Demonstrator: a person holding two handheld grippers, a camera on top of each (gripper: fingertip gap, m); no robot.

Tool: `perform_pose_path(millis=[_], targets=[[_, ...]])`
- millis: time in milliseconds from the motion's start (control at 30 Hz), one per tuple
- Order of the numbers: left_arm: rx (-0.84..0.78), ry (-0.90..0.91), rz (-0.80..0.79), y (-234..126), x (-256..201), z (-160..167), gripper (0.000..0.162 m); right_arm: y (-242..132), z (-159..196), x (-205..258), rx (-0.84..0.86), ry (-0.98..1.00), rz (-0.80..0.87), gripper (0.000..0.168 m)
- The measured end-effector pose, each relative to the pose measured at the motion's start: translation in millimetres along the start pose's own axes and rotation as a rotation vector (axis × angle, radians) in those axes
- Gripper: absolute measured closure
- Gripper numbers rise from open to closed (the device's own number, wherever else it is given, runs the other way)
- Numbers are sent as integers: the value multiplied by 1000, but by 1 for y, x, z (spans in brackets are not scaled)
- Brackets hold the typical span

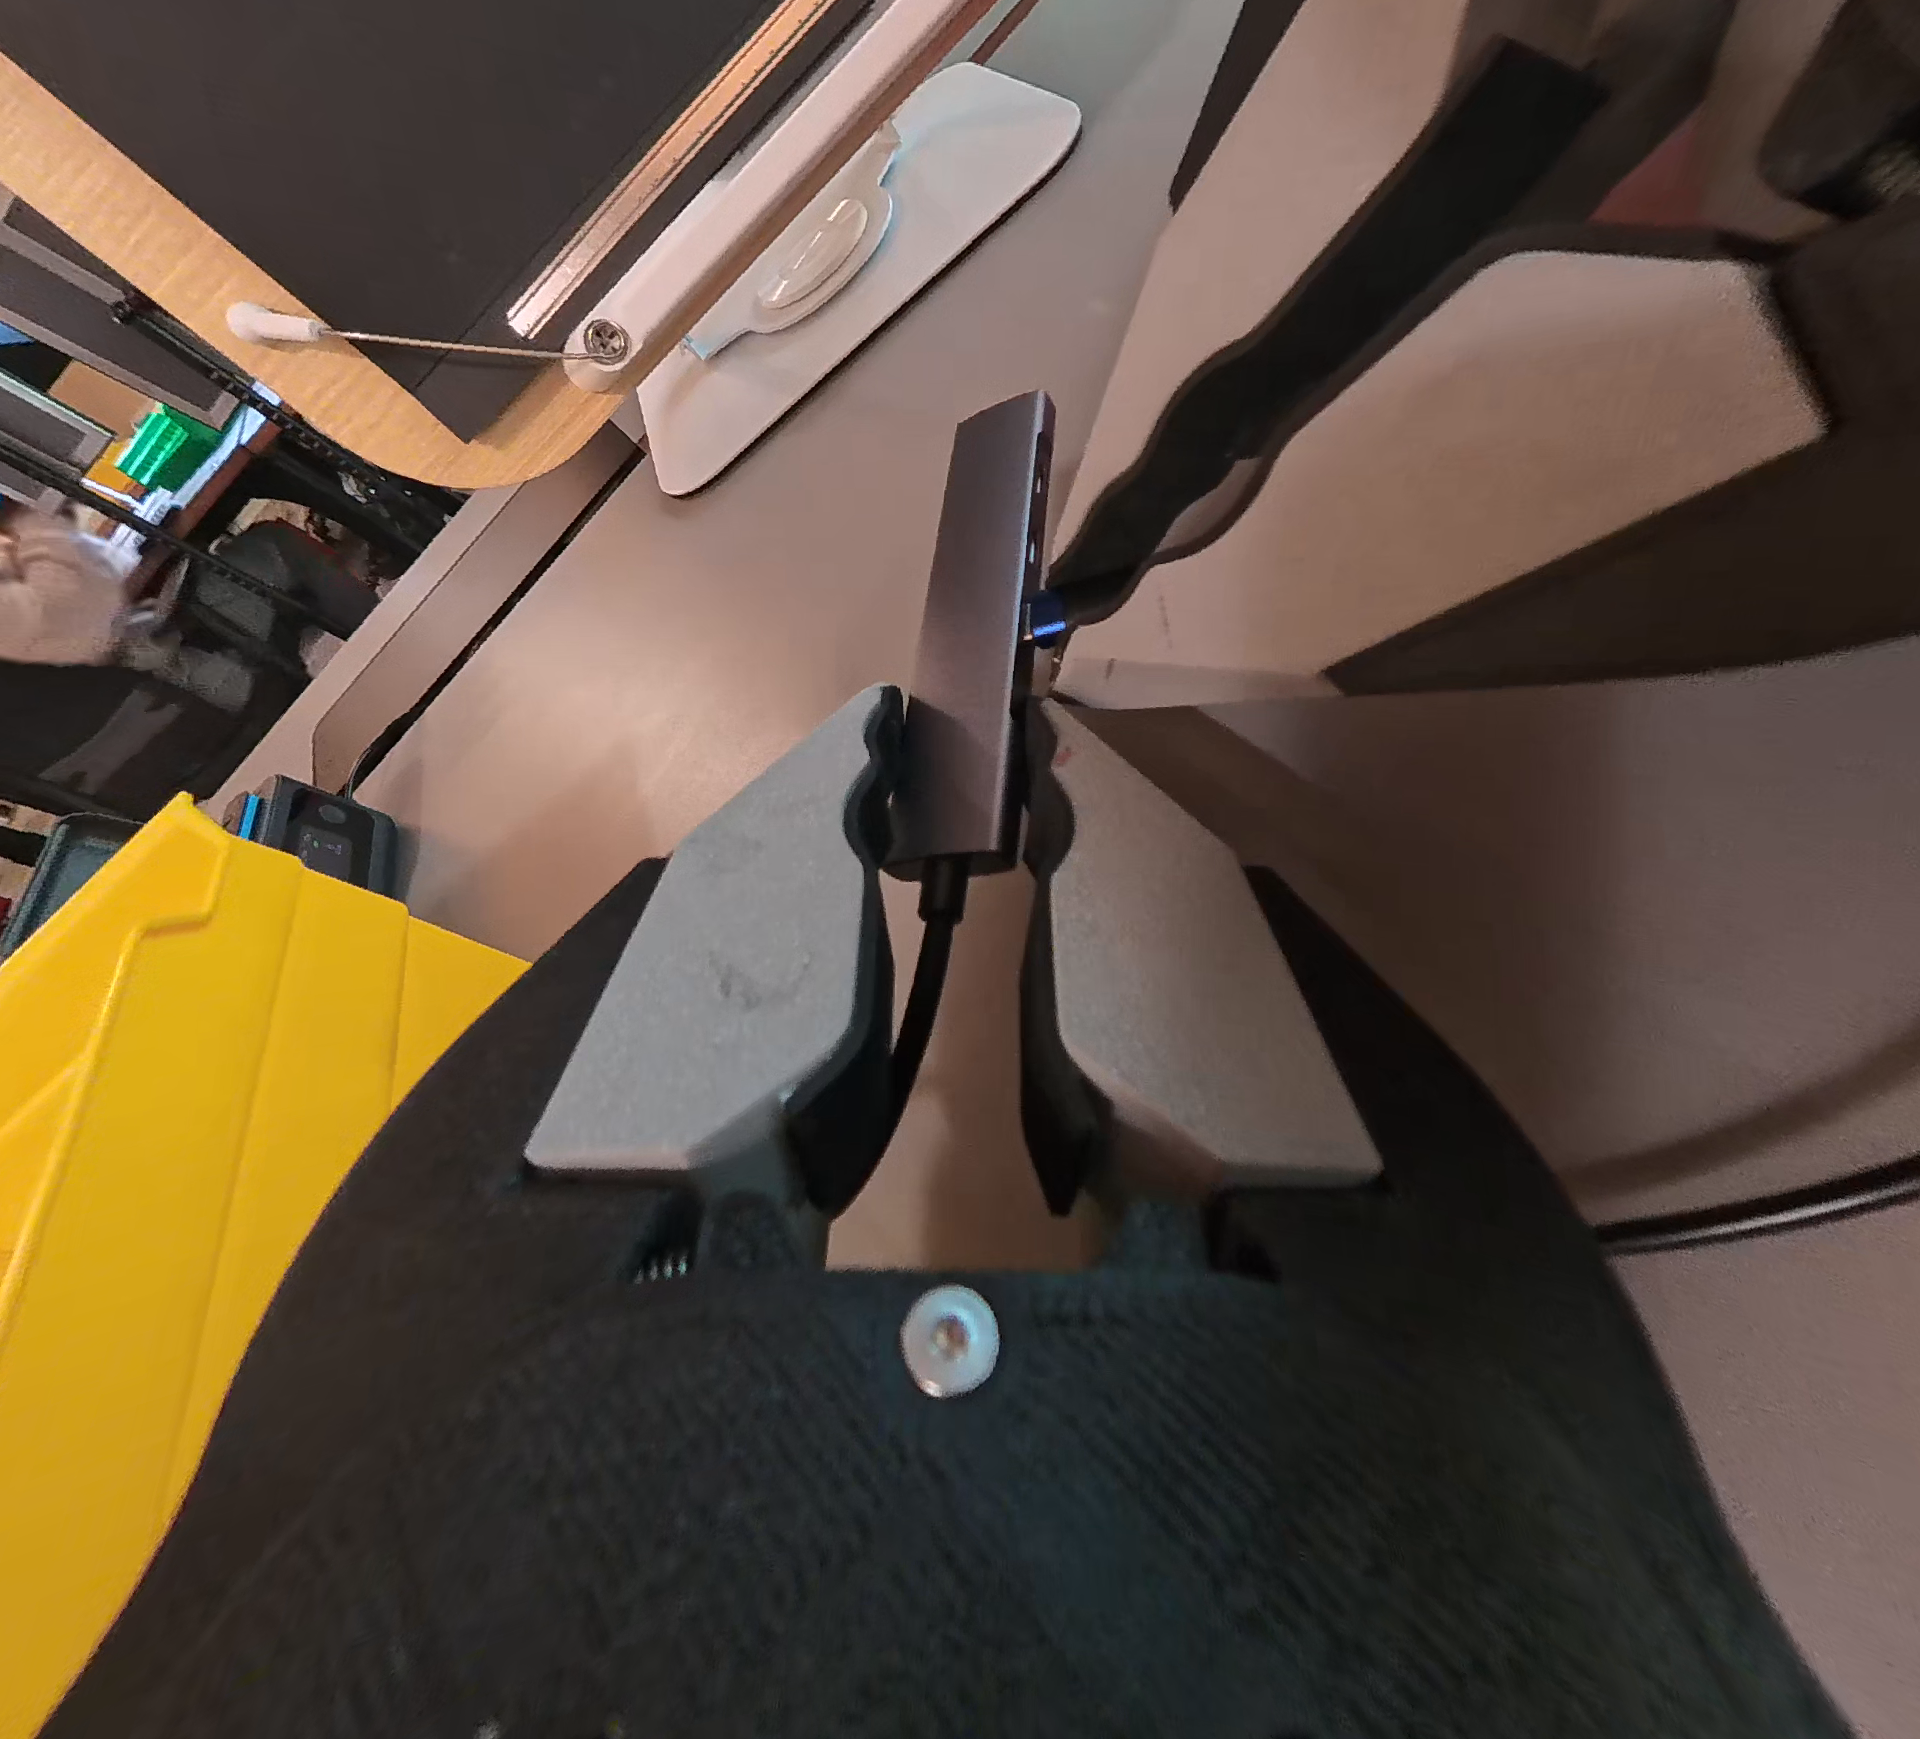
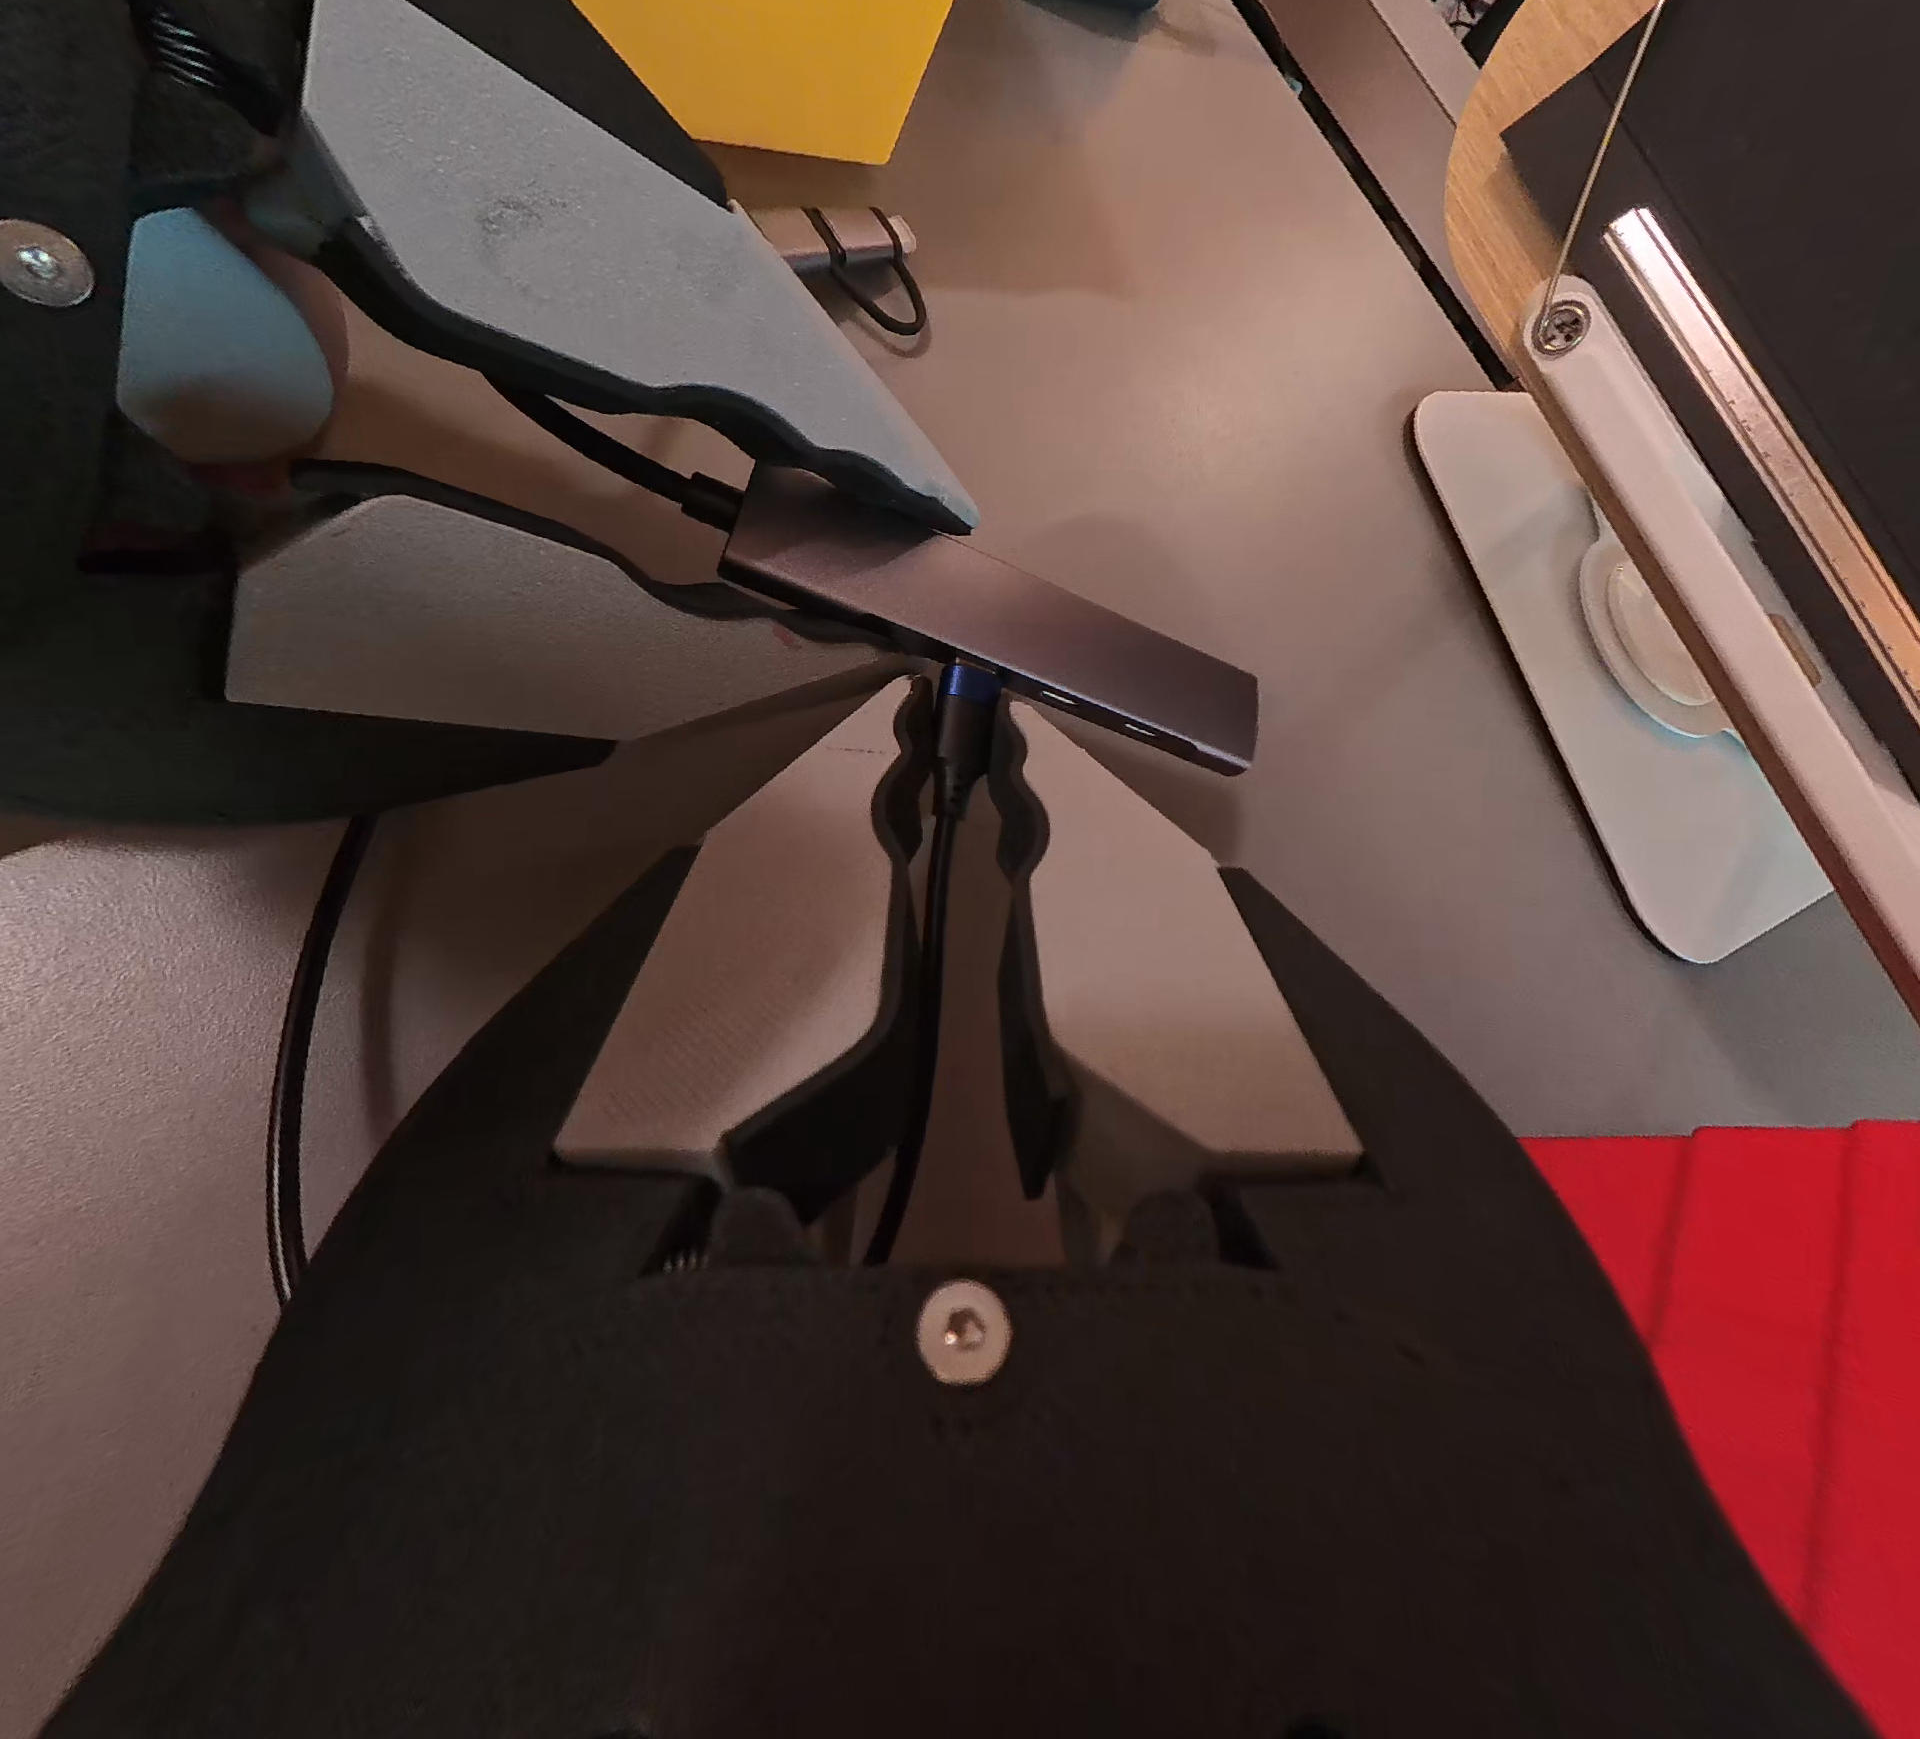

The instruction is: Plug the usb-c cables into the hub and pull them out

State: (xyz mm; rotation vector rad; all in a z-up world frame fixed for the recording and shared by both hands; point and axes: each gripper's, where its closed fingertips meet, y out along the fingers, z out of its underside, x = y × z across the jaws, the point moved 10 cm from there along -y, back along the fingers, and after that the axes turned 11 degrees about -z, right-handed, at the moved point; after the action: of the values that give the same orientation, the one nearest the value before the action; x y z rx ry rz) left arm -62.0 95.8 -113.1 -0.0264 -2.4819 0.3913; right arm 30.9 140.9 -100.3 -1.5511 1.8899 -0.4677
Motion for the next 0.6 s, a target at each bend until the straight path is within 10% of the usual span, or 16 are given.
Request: perform_pose_path(millis=[233, 600], targets=[[-4, 29, 33, 0, -4, 0, 142, 0, 6, 1, -27, -29, 13, 161], [-121, -526, 265, -18, 34, 3, 120, -16, 0, -7, -200, -383, 186, 161]])
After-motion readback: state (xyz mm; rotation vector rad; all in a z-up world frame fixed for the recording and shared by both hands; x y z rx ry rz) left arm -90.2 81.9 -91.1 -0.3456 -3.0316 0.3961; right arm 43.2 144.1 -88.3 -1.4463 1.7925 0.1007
